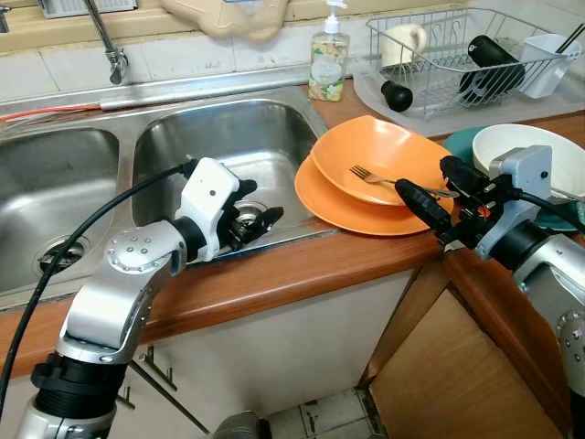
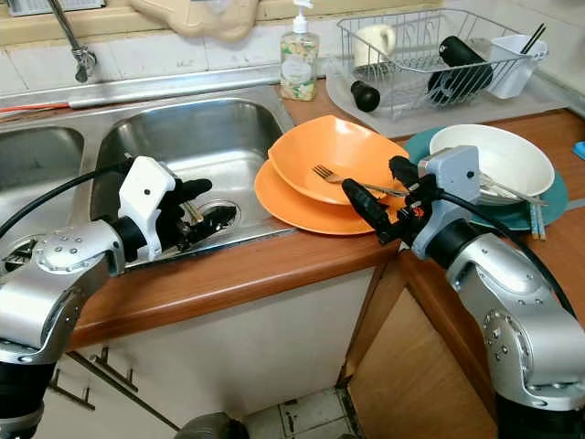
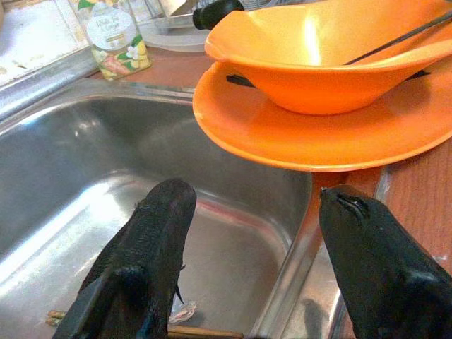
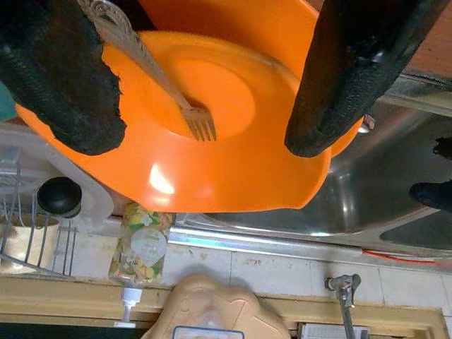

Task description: Kitchen organization

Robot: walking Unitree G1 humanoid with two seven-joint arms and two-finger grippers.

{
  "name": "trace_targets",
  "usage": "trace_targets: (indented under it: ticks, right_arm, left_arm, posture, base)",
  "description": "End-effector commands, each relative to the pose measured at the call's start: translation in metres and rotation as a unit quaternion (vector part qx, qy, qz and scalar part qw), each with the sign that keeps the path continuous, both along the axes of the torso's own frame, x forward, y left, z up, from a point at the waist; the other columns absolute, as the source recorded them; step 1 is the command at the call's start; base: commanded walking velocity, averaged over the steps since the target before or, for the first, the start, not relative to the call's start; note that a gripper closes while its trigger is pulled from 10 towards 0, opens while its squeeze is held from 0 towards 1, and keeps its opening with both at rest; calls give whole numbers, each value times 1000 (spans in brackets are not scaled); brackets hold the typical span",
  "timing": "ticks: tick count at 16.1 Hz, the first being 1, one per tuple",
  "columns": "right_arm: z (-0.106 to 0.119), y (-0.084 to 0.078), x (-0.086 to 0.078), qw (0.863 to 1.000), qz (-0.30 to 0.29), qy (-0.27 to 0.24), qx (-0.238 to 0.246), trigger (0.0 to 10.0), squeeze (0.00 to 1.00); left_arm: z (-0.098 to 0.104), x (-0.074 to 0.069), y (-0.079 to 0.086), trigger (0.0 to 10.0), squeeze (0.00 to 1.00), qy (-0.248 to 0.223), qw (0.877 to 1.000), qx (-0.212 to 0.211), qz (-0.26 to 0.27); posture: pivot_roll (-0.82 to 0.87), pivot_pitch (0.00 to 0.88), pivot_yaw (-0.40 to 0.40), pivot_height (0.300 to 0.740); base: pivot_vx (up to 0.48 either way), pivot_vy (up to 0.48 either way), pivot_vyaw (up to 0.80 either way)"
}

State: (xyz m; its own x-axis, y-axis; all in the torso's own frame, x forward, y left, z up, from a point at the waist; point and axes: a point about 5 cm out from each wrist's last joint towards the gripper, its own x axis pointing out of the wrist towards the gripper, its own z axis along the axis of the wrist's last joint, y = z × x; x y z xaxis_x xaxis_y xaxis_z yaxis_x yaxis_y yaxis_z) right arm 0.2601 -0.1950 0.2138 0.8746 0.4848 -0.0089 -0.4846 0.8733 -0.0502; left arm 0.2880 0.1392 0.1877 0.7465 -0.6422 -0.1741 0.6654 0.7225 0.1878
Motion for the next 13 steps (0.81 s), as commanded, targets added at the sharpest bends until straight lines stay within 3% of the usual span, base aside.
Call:
trace_targets:
  ticks: [1,6,13]
  right_arm:
    - [0,-4,-3,1000,-7,1,-1,10000,0]
    - [-4,-15,2,998,-56,7,13,10000,0]
    - [-17,-14,16,998,-28,44,43,10000,0]
  left_arm:
    - [0,2,-2,10000,0,2,1000,-1,-8]
    - [0,3,-9,10000,0,2,1000,-9,-20]
    - [-1,-5,-15,10000,0,8,999,-32,-41]
  posture:
    - [-20,0,81,716]
    - [-19,0,78,716]
    - [-5,0,40,716]
  base:
    - [0,0,0]
    - [0,0,0]
    - [0,0,0]
